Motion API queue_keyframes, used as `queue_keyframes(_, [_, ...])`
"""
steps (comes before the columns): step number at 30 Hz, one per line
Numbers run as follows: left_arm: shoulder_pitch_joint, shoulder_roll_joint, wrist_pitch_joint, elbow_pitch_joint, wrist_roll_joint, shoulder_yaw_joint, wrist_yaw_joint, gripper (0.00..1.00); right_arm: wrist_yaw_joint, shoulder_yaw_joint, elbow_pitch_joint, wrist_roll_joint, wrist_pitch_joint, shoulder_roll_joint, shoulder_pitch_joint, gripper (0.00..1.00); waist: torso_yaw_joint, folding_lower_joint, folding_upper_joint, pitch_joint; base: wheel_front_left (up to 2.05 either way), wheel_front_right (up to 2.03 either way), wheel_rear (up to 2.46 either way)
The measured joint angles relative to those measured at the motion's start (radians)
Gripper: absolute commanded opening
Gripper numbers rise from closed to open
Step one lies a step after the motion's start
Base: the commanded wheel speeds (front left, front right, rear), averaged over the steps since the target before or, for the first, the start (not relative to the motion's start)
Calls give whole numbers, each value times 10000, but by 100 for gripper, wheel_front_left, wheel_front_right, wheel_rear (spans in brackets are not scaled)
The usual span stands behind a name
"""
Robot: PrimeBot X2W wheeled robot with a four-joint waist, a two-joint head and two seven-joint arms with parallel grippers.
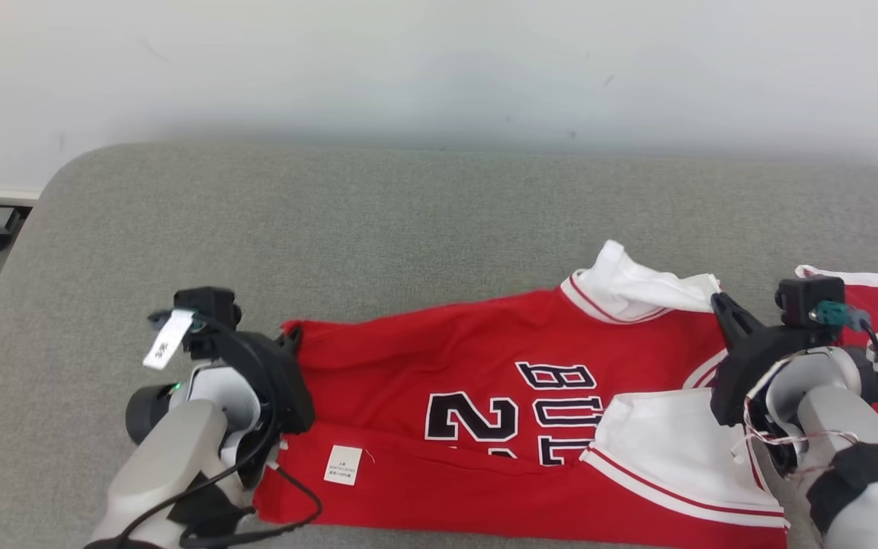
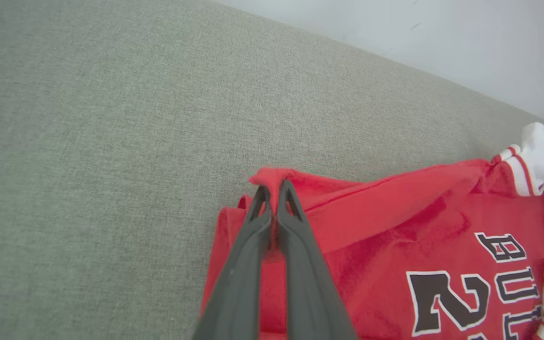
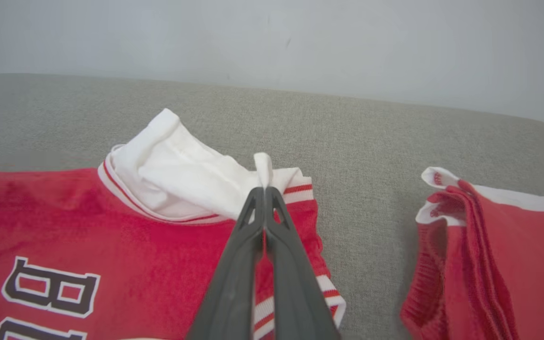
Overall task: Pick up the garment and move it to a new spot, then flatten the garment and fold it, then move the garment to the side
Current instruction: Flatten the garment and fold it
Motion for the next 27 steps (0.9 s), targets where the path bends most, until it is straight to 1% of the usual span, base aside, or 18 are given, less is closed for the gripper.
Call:
queue_keyframes(4, [109,-19,-174,-67,-65,59,-6,0,0,61,-757,270,-368,-345,507,0,-91,0,0,-87,0,0,0])
queue_keyframes(6, [137,-44,-322,-174,-73,98,-81,0,0,35,-1166,449,-556,-493,793,0,-114,0,0,-119,0,0,0])
queue_keyframes(7, [137,-44,-322,-174,-73,98,-81,0,0,35,-1166,449,-556,-493,793,0,-114,0,0,-119,0,0,0])
queue_keyframes(9, [252,-48,-408,-232,-81,115,-81,0,0,31,-1609,621,-679,-550,1104,0,-127,0,0,-142,0,0,0])
queue_keyframes(16, [827,4,-686,-299,-150,161,-81,0,0,23,-2838,1141,-761,-744,2567,0,-128,1,0,-162,0,0,0])
queue_keyframes(27, [1241,297,-1018,-477,-422,357,-75,0,0,-518,-4886,1981,-761,-924,4306,0,-76,1,1,-66,0,0,0])
